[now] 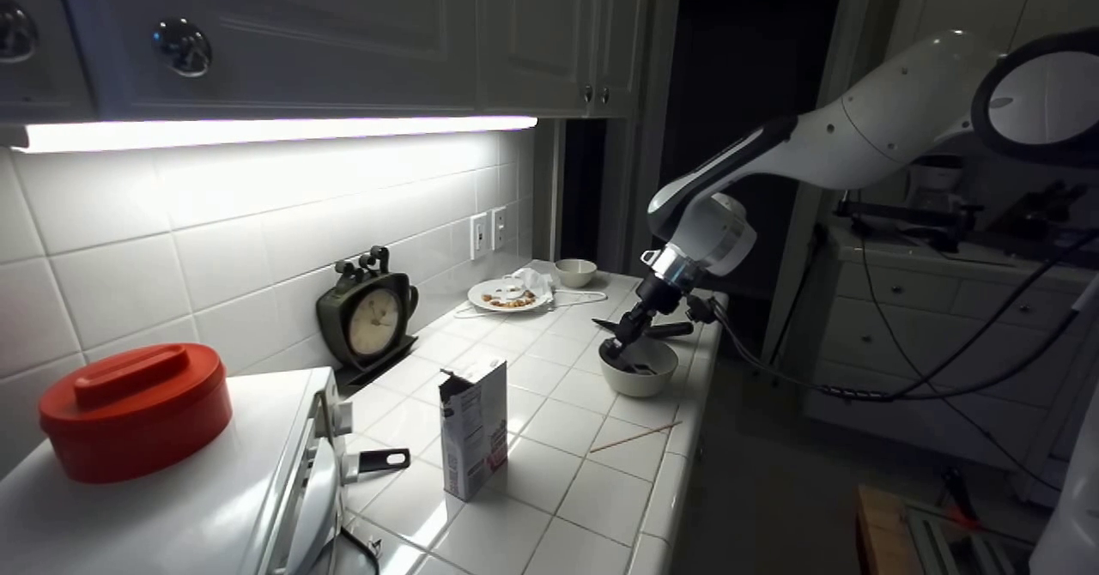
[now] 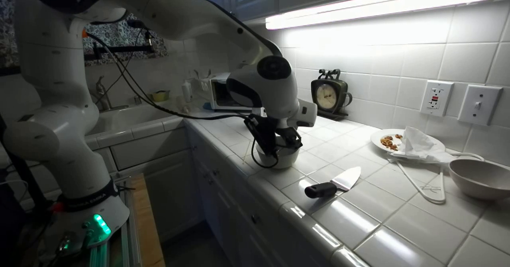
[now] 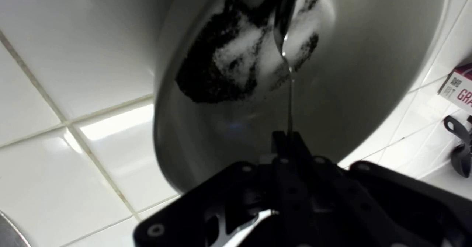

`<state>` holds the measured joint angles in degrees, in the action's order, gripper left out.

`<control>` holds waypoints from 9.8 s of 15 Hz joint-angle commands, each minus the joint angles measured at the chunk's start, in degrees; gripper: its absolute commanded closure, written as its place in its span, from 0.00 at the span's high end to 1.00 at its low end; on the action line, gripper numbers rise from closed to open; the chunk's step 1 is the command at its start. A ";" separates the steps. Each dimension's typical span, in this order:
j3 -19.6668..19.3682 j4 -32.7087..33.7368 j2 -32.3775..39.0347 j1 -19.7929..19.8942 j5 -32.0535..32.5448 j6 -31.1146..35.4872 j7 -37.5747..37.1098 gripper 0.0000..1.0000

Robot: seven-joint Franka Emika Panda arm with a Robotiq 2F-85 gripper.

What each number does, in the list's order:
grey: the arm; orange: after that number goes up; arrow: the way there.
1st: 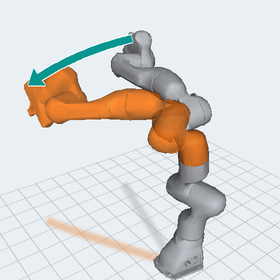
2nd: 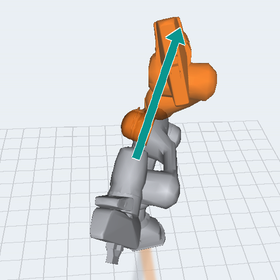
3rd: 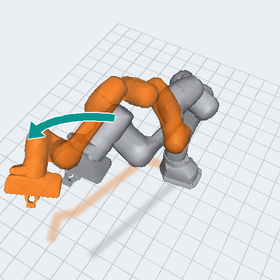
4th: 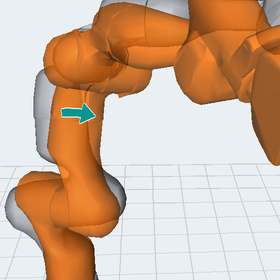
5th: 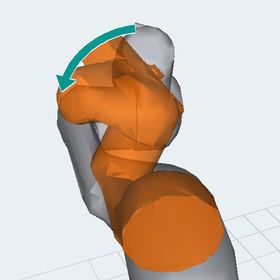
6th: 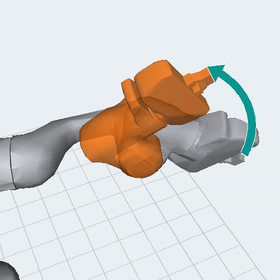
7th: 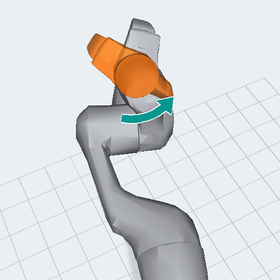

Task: Use the spoon to stir up the contents in the bowl

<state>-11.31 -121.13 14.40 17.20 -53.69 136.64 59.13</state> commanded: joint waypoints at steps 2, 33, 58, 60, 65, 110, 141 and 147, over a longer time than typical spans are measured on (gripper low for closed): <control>0.92 0.09 -0.56 0.68 -1.49 -0.49 2.27 0.01; -4.83 -20.52 -20.48 0.20 -51.73 -9.26 76.32 0.04; -5.13 -20.34 -18.13 0.21 -55.76 -10.79 82.34 0.01; -5.20 -19.86 -16.72 0.20 -58.20 -11.21 84.34 0.01; -5.36 -18.62 -12.65 0.06 -61.68 -12.03 87.55 0.01; -7.06 -15.92 -5.99 -0.54 -61.50 -16.64 88.03 0.01; -8.50 -16.81 -8.00 0.97 -54.90 -15.96 85.16 0.01; -8.23 -15.20 -5.61 0.79 -59.03 -21.16 83.63 0.01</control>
<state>-19.92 -137.70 7.07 17.87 -110.71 118.07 143.54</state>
